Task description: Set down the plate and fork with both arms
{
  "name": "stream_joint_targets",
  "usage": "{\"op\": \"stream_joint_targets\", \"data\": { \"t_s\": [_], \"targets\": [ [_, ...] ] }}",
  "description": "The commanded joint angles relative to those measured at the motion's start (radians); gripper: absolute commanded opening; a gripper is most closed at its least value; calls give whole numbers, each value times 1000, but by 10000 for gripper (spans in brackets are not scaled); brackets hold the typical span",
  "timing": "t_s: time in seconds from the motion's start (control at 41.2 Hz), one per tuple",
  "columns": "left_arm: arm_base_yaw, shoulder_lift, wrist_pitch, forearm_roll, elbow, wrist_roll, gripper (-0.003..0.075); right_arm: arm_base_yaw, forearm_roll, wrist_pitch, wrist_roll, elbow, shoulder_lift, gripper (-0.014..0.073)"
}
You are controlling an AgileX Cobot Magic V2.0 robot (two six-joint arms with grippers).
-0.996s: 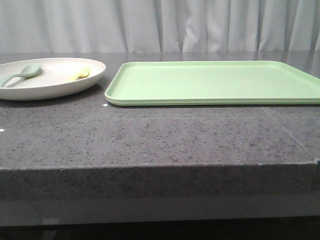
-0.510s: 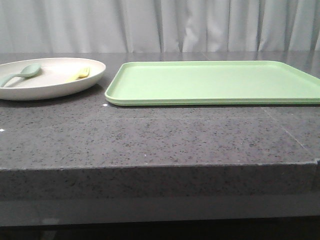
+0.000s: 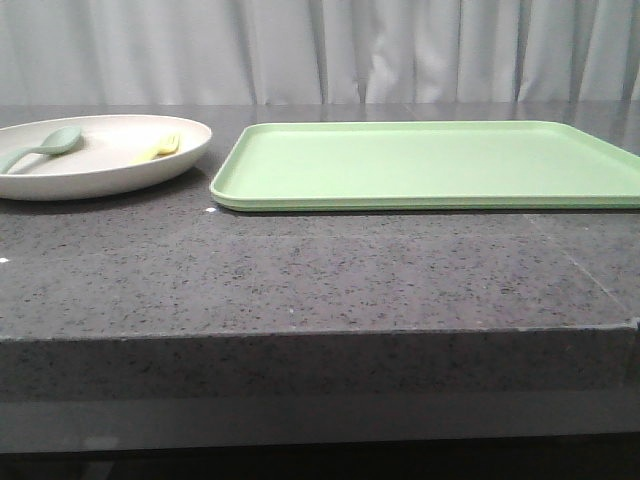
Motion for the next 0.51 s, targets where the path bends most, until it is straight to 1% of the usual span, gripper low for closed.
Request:
{"op": "stream_joint_targets", "data": {
  "t_s": [0.0,0.073,0.194,0.291,0.486],
  "targets": [
    [-4,85,71,-10,-179,-2,-18,2,2,27,0,-160,86,-67],
    [-4,161,181,-10,-282,-2,-18,2,2,92,0,-256,164,-67],
    [-4,282,281,-10,-395,-2,-18,2,2,153,0,-371,288,-67],
    [-4,351,258,-10,-422,-2,-18,2,2,138,0,-410,359,-67],
    [-4,442,251,-10,-422,-2,-18,2,2,88,0,-411,432,-67]
  ]
}}
